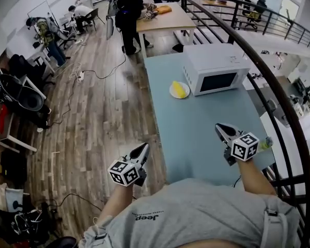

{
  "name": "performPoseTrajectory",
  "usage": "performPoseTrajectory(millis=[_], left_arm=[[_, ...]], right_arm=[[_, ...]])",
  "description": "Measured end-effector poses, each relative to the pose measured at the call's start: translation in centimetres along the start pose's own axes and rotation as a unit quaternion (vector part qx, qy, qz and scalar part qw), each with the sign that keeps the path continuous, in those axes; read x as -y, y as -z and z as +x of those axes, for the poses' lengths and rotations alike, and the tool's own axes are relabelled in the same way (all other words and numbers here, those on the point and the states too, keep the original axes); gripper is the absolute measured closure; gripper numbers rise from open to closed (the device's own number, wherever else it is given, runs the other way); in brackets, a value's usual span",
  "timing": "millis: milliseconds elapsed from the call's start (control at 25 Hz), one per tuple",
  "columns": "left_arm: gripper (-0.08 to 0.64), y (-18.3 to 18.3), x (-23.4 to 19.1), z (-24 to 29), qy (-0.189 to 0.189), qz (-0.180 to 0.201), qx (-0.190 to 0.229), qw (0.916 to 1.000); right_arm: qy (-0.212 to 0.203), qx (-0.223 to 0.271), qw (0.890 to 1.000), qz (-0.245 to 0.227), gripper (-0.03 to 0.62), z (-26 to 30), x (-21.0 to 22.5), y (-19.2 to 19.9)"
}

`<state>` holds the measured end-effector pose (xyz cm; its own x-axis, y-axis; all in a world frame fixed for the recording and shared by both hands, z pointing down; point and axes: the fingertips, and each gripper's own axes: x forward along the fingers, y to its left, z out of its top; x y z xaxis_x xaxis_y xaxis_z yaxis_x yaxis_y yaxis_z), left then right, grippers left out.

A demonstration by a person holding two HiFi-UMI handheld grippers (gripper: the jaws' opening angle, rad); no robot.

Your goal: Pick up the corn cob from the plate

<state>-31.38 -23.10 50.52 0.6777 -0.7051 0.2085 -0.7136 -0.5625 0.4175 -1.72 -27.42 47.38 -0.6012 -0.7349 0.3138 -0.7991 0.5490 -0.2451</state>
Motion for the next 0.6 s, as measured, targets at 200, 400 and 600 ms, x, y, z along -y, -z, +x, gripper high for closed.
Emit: performPoseTrajectory(millis=[200,400,600], left_arm=[[0.541,0.1,-2.1,3.1,0.013,-0.011,-0.003,0.9998],[0.541,-0.3,-3.8,6.3,-0.004,-0.010,-0.013,0.9999],[0.541,-0.9,-4.1,12.4,-0.042,-0.003,-0.037,0.9984]], right_arm=[[0.013,-0.022,1.000,-0.005,0.577,1.8,1.6,-0.4],[-0.001,-0.040,0.999,-0.014,0.577,2.8,3.6,0.4],[-0.044,-0.057,0.997,-0.035,0.577,5.1,8.4,2.1]])
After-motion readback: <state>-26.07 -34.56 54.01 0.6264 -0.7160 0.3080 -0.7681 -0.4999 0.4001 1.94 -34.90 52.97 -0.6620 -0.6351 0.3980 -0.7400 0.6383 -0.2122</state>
